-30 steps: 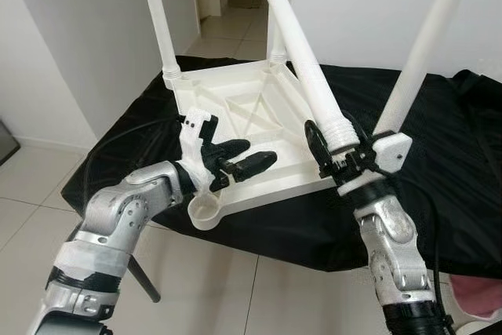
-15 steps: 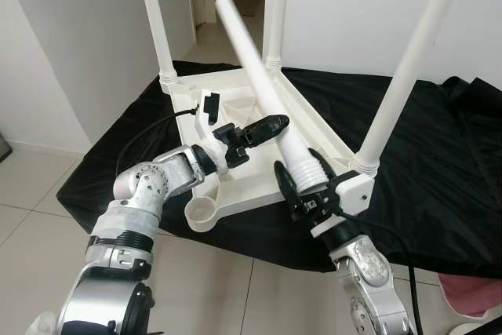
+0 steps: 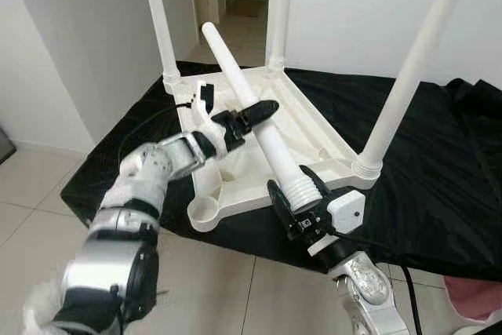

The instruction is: Building children table

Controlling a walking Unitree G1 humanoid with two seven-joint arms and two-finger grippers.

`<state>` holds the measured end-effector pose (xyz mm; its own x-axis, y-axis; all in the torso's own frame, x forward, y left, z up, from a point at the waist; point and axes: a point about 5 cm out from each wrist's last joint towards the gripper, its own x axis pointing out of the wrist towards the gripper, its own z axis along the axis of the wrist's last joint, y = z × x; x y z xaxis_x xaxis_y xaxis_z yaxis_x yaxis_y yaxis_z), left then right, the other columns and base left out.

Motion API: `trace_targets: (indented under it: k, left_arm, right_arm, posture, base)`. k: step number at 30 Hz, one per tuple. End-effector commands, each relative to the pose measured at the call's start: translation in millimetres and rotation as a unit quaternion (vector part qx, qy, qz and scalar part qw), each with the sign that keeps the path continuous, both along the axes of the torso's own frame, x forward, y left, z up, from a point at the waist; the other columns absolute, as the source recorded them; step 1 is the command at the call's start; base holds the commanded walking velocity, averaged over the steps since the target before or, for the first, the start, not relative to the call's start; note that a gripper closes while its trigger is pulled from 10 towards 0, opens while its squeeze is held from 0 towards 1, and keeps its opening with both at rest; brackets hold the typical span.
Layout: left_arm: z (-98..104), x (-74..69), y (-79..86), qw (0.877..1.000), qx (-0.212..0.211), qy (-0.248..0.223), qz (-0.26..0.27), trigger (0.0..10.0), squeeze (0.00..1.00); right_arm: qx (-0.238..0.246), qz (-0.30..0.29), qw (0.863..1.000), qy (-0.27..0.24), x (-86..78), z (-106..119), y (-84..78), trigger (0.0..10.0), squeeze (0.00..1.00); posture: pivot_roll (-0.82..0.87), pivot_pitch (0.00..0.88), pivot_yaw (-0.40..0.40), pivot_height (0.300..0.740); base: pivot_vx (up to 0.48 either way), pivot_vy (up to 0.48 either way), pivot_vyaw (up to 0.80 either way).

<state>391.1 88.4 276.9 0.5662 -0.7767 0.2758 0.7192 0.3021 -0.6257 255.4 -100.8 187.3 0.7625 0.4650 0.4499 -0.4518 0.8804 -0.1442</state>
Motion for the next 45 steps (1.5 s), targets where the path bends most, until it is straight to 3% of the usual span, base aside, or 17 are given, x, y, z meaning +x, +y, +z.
trace_targets:
  k: [1,6,7,8,9,10,22,23,26,27,29,30,40,41,42,45]
  left_arm:
    - [1,4.6,4.7,1.0,0.014,0.004,0.027,10.0,0.0]
    - [2,8.7,4.1,0.998,0.032,0.013,0.05,10.0,0.0]
    - [2,10.4,5.8,0.998,0.021,0.022,0.056,7.0,0.0]
    - [2,10.4,5.8,0.998,0.021,0.022,0.056,7.0,0.0]
    - [2,11.8,7.2,0.998,0.013,0.028,0.063,2.6,0.0]
    - [1,12.8,8.2,0.997,0.009,0.031,0.065,0.0,0.0]
    - [7,15.9,8.9,0.997,-0.007,0.036,0.064,0.0,0.0]
    - [7,16.0,8.7,0.997,-0.007,0.035,0.064,2.5,0.0]
    - [11,15.3,8.2,0.998,-0.013,0.03,0.057,2.5,0.0]
    - [12,14.9,7.4,0.998,-0.016,0.03,0.051,7.5,0.0]
    - [13,14.6,6.6,0.998,-0.017,0.031,0.047,7.5,0.0]
    - [14,14.3,6.5,0.999,-0.017,0.026,0.045,10.0,0.0]
    - [30,17.3,22.0,0.997,-0.009,-0.005,0.076,10.0,0.0]
    - [33,17.6,23.7,0.996,-0.006,-0.015,0.082,10.0,0.0]
    - [36,18.0,25.2,0.995,0.002,-0.028,0.091,10.0,0.0]
    - [42,18.2,27.3,0.993,0.016,-0.054,0.108,10.0,0.0]
  right_arm:
    - [-0.006,0.01,1.0,-0.005,-3.7,1,2.7,10.0,0.0]
    - [-0.014,0.01,1.0,-0.004,-4.3,-1,2.9,10.0,0.0]
    - [-0.015,0.011,1.0,-0.004,-4.3,-1,3.3,10.0,0.0]
    - [-0.015,0.011,1.0,-0.004,-4.3,-1,3.3,10.0,0.0]
    - [-0.015,0.01,1.0,-0.004,-4.0,-1,3.4,10.0,0.0]
    - [-0.015,0.011,1.0,-0.004,-3.9,0,3.5,10.0,0.0]
    - [-0.013,0.007,1.0,-0.005,-0.2,1,1.0,10.0,0.0]
    - [-0.01,0.006,1.0,-0.004,0.2,1,0.6,10.0,1.0]
    - [-0.001,0.003,1.0,-0.002,1.0,2,-1.1,10.0,1.0]
    - [0.001,-0.001,1.0,-0.003,1.3,3,-2.1,10.0,1.0]
    - [0.001,-0.004,1.0,-0.004,1.6,3,-2.9,10.0,1.0]
    - [0.001,-0.007,1.0,-0.003,1.8,3,-3.8,10.0,1.0]
    - [0.001,-0.013,1.0,0.014,4.9,-2,-8.2,10.0,1.0]
    - [0.001,-0.013,1.0,0.017,5.2,-2,-8.4,10.0,0.96]
    - [0.001,-0.009,1.0,0.022,5.3,-3,-7.9,10.0,0.0]
    - [0.01,-0.006,0.999,0.03,6.5,-2,-8.0,10.0,0.0]
  posture:
    - [-0.03,0.096,0.058,0.74]
    - [-0.04,0.1,0.061,0.74]
    - [-0.04,0.102,0.061,0.74]
    - [-0.04,0.102,0.061,0.74]
    - [-0.04,0.104,0.062,0.74]
    - [-0.04,0.105,0.063,0.74]
    - [-0.04,0.107,0.063,0.74]
    - [-0.04,0.107,0.063,0.74]
    - [-0.04,0.108,0.062,0.74]
    - [-0.04,0.107,0.062,0.74]
    - [-0.04,0.108,0.061,0.74]
    - [-0.04,0.107,0.059,0.74]
    - [-0.04,0.106,0.051,0.74]
    - [-0.04,0.106,0.051,0.74]
    - [-0.04,0.107,0.051,0.74]
    - [-0.04,0.107,0.048,0.74]
  base:
    - [0.0,0.0,0.0]
    - [0.0,0.0,0.0]
    - [0.0,0.0,0.0]
    - [0.0,0.0,0.0]
    - [0.0,0.0,0.0]
    - [0.0,0.0,0.0]
    - [0.0,0.0,0.0]
    - [0.0,0.0,0.0]
    - [0.0,0.0,0.0]
    - [0.0,0.0,0.0]
    - [0.0,0.0,0.0]
    - [0.0,0.0,0.0]
    - [0.0,0.0,0.0]
    - [0.0,0.0,0.0]
    - [0.0,0.0,0.0]
    - [0.0,0.0,0.0]
